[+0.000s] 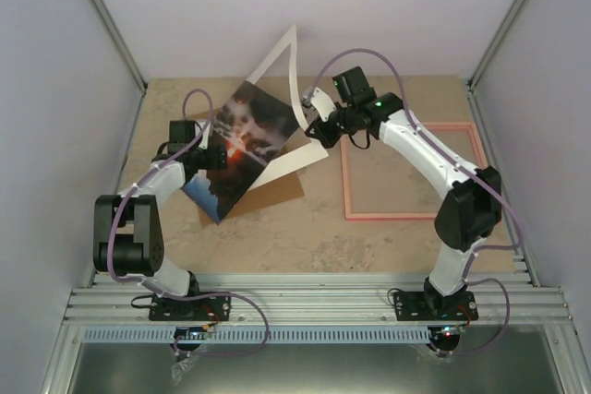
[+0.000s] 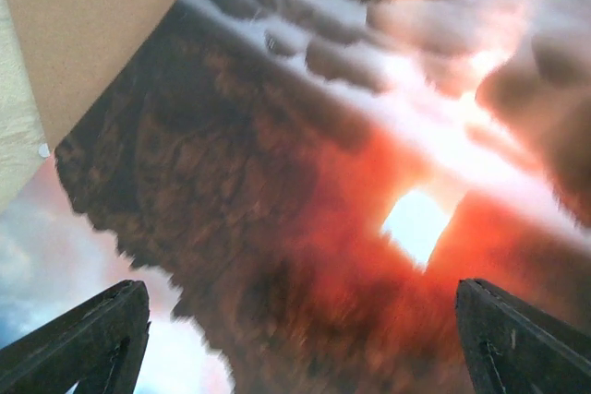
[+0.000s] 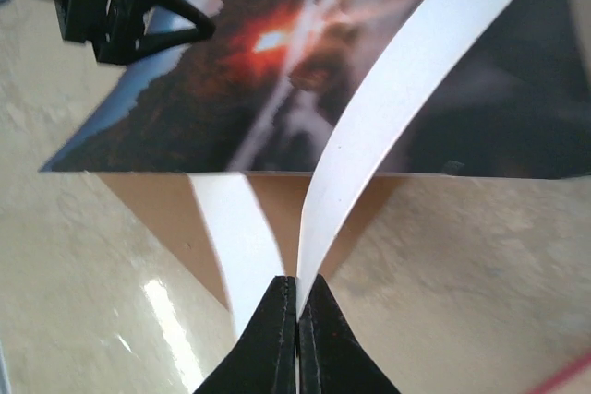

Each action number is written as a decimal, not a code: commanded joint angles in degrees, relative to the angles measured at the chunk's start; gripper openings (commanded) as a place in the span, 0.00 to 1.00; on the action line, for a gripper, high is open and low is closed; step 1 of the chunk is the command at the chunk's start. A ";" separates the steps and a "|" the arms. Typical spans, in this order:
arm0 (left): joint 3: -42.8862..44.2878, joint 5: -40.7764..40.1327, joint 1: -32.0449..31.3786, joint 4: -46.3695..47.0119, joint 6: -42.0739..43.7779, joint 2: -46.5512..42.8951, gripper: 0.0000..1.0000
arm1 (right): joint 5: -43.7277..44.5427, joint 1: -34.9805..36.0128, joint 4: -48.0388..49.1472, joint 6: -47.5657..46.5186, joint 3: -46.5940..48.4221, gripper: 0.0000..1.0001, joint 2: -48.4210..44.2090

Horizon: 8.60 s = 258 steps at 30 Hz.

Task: Put the photo into the frame

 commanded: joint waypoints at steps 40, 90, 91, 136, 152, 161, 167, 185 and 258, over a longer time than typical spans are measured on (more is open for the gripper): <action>6.15 42.79 5.50 1.67 -25.08 7.33 0.89 | 37.87 1.03 22.41 -48.95 -61.71 0.00 -54.33; 0.81 42.32 -3.83 1.03 -27.28 11.61 0.00 | 1.26 -29.51 -13.03 -44.98 -43.82 0.93 -32.06; 1.01 42.45 -3.80 1.04 -27.23 11.69 0.00 | 0.16 -32.75 -13.23 -43.94 -41.85 0.93 -29.46; 1.44 42.94 -5.34 1.34 -25.02 6.69 0.00 | 7.90 -64.19 -13.29 -28.03 -6.16 0.19 19.68; 2.85 41.94 -5.22 -1.41 -24.13 3.66 0.00 | -0.46 -58.84 -5.66 -7.73 -23.96 0.01 10.67; 7.05 44.29 -4.72 -2.45 -22.51 5.03 0.00 | -2.66 -51.90 2.04 3.21 -29.12 0.01 6.22; 7.33 45.16 -4.83 -1.17 -25.01 7.52 0.00 | -6.25 -47.32 4.61 8.04 -31.34 0.23 2.98; -4.75 47.89 -8.38 5.92 -34.89 2.75 0.00 | -7.31 -47.42 8.56 12.80 -39.07 0.44 -5.62; 12.85 12.20 -14.78 -20.67 -5.26 2.43 0.84 | -17.20 -34.45 8.05 -5.92 -34.24 0.58 -13.57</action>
